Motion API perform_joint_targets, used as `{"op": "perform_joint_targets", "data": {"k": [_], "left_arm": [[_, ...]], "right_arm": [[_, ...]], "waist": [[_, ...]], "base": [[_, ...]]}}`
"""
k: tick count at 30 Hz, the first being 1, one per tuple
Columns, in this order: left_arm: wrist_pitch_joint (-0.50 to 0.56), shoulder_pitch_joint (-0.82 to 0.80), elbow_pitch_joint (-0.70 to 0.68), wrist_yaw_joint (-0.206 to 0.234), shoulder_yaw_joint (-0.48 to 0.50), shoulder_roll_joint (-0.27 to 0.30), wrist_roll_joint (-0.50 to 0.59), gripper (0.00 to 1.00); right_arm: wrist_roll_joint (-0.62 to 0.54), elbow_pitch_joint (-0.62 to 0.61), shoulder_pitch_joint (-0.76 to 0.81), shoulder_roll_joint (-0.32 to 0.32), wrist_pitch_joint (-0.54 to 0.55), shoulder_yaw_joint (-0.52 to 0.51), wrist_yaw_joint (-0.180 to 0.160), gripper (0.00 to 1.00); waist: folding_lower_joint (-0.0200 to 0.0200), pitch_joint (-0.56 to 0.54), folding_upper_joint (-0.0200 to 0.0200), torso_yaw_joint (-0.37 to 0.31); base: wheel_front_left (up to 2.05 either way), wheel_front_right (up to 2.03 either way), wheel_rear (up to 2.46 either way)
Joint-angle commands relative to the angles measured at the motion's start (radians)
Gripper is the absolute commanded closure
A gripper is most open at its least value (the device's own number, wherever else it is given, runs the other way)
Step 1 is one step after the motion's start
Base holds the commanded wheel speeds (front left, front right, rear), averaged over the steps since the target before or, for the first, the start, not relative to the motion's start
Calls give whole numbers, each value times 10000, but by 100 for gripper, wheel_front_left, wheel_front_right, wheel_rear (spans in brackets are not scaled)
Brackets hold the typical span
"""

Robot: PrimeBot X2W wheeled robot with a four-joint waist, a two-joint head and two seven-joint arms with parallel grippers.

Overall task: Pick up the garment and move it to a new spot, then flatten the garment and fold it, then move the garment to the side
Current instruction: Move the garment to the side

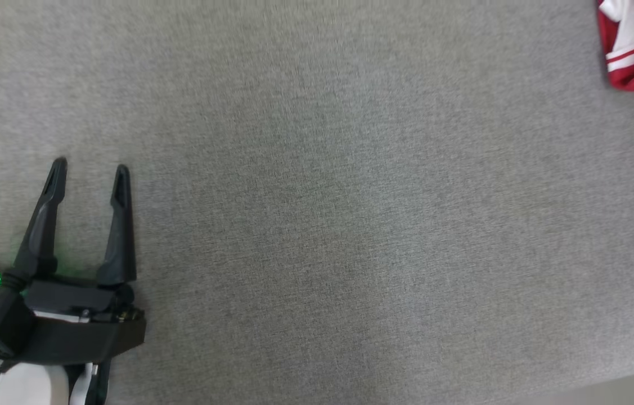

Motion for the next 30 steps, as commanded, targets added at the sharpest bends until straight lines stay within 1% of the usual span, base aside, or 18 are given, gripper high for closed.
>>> {"op": "perform_joint_targets", "data": {"k": [1,5,6,8,14,18,22,26,30], "left_arm": [[71,422,353,34,190,-68,-69,0],[48,630,516,31,474,-258,-47,0],[48,630,516,31,474,-258,-47,0],[48,819,548,31,685,-347,-71,0],[48,1662,711,29,1309,-558,1,0],[48,2144,803,29,1528,-697,74,0],[48,2494,969,29,1622,-734,151,0],[48,2576,1093,29,1587,-807,180,0],[48,2628,1199,29,1546,-846,181,0]], "right_arm": [[197,-141,182,224,-333,-24,-34,0],[313,-551,711,616,-1063,0,-34,0],[313,-551,711,616,-1063,0,-34,0],[444,-877,1069,865,-1449,-35,-34,0],[777,-2037,2875,1581,-2347,-339,-34,0],[710,-2960,4464,2063,-2557,-747,-34,0],[522,-3995,6205,2844,-2688,-1246,-34,0],[279,-5013,7839,3599,-2727,-1759,-34,0],[88,-6109,9161,4302,-2606,-2041,-34,0]], "waist": [[-1,-692,-1,126],[-1,-1532,-1,257],[-1,-1532,-1,257],[-1,-1939,-1,280],[-1,-3143,-1,297],[-1,-3811,-1,352],[-1,-4342,-1,408],[-1,-4647,-1,554],[-1,-4834,-1,664]], "base": [[0,0,0],[0,0,0],[0,0,0],[0,0,0],[0,0,0],[0,0,0],[0,0,0],[0,0,0],[0,0,0]]}}
